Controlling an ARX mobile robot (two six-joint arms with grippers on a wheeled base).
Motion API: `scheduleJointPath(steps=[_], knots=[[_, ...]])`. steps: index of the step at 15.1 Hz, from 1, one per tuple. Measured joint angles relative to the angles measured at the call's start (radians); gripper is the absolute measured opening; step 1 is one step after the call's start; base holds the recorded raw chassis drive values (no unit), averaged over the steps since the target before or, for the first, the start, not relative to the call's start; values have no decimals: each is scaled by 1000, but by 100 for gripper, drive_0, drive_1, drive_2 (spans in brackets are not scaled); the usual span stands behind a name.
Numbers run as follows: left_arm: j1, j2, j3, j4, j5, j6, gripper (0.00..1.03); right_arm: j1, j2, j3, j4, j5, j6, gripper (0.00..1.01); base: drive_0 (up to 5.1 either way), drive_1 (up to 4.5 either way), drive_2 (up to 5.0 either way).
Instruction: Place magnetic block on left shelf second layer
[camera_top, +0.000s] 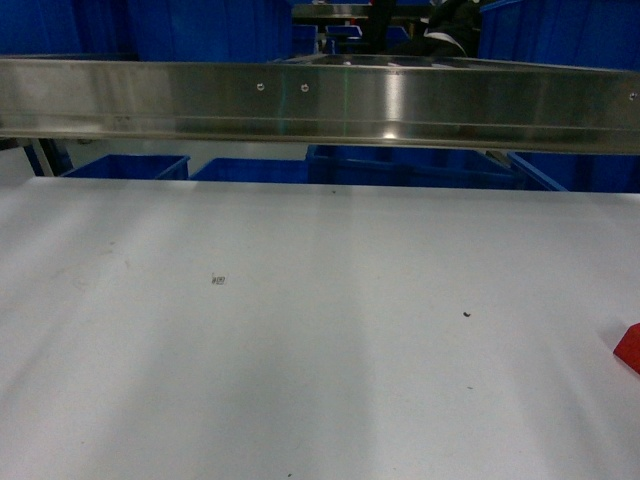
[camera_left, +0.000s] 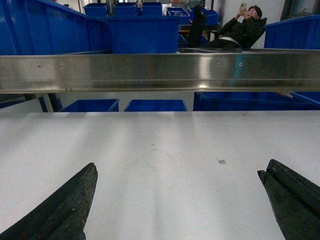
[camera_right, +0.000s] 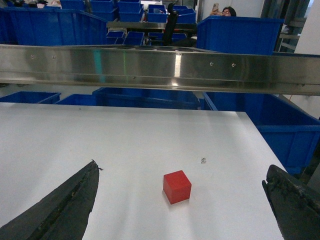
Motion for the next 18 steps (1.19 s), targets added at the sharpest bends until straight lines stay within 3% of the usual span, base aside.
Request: scheduleJointPath(steps=[18], knots=[[0, 0, 0, 0, 0, 0, 98, 0, 0, 0, 0, 0, 0, 98, 0, 0, 0]])
